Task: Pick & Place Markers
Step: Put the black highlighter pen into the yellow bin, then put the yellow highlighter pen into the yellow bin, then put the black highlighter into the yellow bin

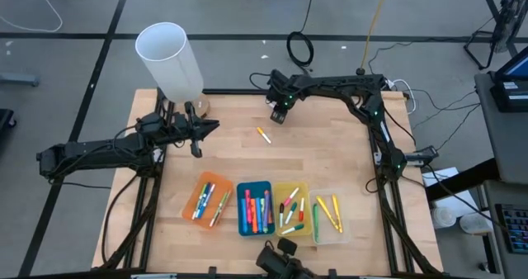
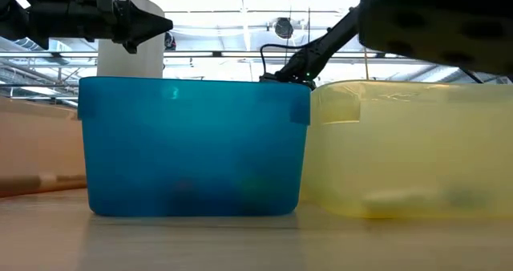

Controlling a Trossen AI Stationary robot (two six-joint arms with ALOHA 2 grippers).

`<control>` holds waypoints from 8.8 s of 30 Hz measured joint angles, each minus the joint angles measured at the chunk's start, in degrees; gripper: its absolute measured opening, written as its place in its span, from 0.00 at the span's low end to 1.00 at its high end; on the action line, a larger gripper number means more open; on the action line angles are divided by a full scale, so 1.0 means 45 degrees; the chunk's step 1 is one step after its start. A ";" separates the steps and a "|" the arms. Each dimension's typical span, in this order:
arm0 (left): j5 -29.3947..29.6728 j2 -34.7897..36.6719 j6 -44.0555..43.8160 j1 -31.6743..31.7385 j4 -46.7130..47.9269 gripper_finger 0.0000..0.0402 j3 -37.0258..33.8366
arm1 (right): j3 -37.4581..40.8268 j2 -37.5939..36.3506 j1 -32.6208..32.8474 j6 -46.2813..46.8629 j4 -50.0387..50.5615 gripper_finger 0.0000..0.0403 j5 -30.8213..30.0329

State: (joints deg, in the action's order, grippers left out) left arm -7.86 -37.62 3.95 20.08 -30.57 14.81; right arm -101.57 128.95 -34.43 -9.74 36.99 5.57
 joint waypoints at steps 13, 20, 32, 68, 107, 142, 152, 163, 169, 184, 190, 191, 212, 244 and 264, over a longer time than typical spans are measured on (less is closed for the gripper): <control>-0.0008 0.0003 -0.0196 0.0000 0.0019 0.12 0.0000 | 0.0028 -0.0046 0.0101 0.1044 -0.1135 0.45 0.0565; -0.0009 0.0000 -0.0133 0.0000 0.0039 0.12 0.0000 | 0.0023 -0.0072 0.0003 -0.0064 0.0445 0.39 0.0786; -0.0004 0.0000 -0.0055 0.0000 0.0108 0.12 0.0000 | 0.0019 -0.0080 0.0157 -0.1030 0.0866 0.08 0.0642; 0.1654 -1.4961 0.4346 -0.1117 1.3365 0.12 1.2657 | 0.2499 -0.7505 0.2510 -0.0779 0.2370 0.35 0.0103; 0.1399 -1.6921 0.8514 -0.0228 1.4890 0.56 1.6294 | 1.1836 -1.2669 0.2067 -0.2011 -0.6481 0.35 0.0111; 0.2304 -1.8619 0.6401 -0.0450 1.6231 0.07 1.6228 | 1.1836 -1.2696 0.1835 -0.1606 -0.6238 0.35 0.0118; -0.0061 -1.5955 0.4417 -0.2322 1.6233 0.06 1.6238 | 1.1836 -1.3463 0.1835 -0.1200 -0.6051 0.35 0.0111; -0.3266 -1.6679 0.3855 -0.5464 1.2232 0.02 1.6242 | 1.1831 -1.4452 0.1840 -0.0194 -0.5781 0.35 0.0114; -0.2470 -1.6999 0.2998 -0.5950 1.1845 0.01 1.6242 | 1.1887 -1.4807 0.1840 0.0670 -0.5493 0.35 0.0077; -0.1227 -1.6048 0.1583 -0.4995 1.2838 0.20 1.5954 | 1.5193 -1.3119 0.2997 0.0623 -1.0218 0.37 0.0499; -0.2194 -1.4965 0.0992 -0.3389 1.1080 0.17 1.4069 | 1.4528 -1.0503 0.4355 0.0040 -1.0369 0.47 0.0491; -0.2113 -1.4578 0.0993 -0.3138 1.0668 0.16 1.3677 | 1.4375 -1.0097 0.4567 -0.0056 -1.0308 0.49 0.0500; -0.2224 -0.8805 0.2075 -0.1190 0.7878 0.02 0.9565 | 0.9538 -0.5329 0.5524 -0.4943 -0.5096 0.51 0.0164; -0.2141 -0.8802 0.2403 -0.0801 0.7592 0.12 0.9398 | 0.9568 -0.9325 0.6368 0.0219 -0.5043 0.07 0.1456; -0.2132 -0.8806 0.0385 -0.0822 0.7463 0.12 0.9415 | 1.1045 -0.9102 1.1091 0.4205 -0.6522 0.26 0.1056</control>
State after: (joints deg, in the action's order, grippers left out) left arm -17.45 -77.25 5.68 16.38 3.02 57.18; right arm -51.87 88.00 15.48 9.18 7.64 10.32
